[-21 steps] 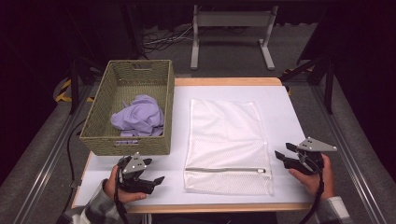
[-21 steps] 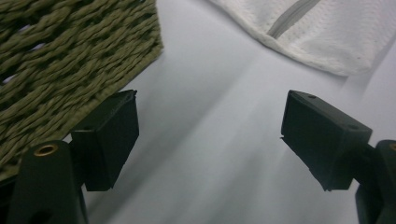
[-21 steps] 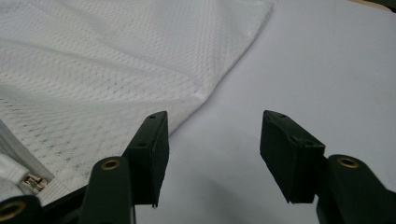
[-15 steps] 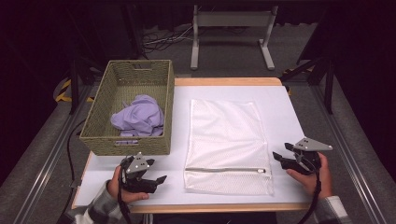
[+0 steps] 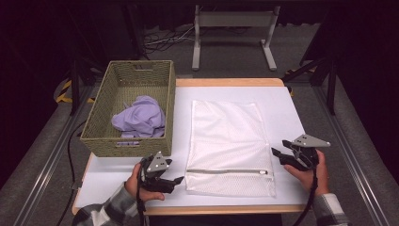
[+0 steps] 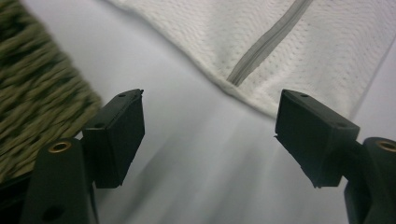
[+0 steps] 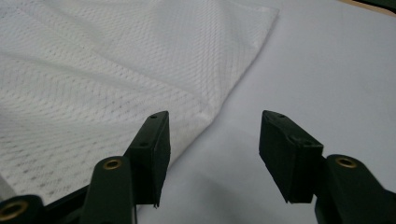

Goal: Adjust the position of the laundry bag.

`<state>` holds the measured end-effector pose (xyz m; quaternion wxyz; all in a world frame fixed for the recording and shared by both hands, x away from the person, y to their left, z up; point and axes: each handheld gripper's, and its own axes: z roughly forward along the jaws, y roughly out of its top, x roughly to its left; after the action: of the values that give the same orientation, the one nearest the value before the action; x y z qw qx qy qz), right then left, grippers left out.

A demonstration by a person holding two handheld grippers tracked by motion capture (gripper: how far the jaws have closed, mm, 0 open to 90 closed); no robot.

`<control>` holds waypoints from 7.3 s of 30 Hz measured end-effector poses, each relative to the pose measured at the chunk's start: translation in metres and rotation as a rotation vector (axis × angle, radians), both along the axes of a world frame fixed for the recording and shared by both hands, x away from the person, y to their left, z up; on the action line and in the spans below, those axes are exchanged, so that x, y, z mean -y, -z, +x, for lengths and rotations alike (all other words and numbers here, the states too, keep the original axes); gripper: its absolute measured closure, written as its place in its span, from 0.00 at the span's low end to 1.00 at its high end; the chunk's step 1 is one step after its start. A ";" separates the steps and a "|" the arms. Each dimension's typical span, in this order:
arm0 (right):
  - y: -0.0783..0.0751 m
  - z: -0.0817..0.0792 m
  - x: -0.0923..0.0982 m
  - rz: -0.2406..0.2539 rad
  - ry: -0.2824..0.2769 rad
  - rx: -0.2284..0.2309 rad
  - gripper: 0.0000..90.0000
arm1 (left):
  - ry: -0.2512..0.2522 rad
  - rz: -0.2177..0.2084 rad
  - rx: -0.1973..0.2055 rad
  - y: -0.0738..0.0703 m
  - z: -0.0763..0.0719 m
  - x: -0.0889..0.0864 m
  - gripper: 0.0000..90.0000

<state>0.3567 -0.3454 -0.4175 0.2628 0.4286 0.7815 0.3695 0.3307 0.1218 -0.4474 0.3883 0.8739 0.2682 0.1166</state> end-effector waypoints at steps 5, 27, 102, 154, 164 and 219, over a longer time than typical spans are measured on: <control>-0.002 0.017 -0.012 -0.025 -0.017 -0.008 0.49 | 0.003 -0.001 0.011 -0.001 0.004 0.015 0.29; 0.013 0.070 -0.028 -0.010 0.065 -0.117 0.52 | -0.041 0.039 -0.051 0.004 0.027 0.051 0.44; 0.016 0.096 -0.108 -0.072 -0.132 -0.078 0.96 | -0.119 0.100 0.041 0.000 0.019 -0.006 0.93; -0.015 0.007 -0.086 -0.058 -0.282 -0.040 0.73 | -0.043 0.063 0.057 -0.001 -0.006 -0.029 0.37; -0.001 -0.001 -0.081 -0.068 -0.276 -0.066 0.71 | -0.039 0.045 0.007 0.006 0.004 -0.018 0.37; 0.013 0.103 -0.093 -0.074 -0.062 -0.056 0.91 | -0.107 0.080 0.073 0.001 0.036 0.011 0.79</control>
<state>0.4598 -0.2524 -0.4308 0.2450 0.4044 0.8144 0.3364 0.3662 0.1108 -0.4485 0.3558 0.8684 0.2951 0.1796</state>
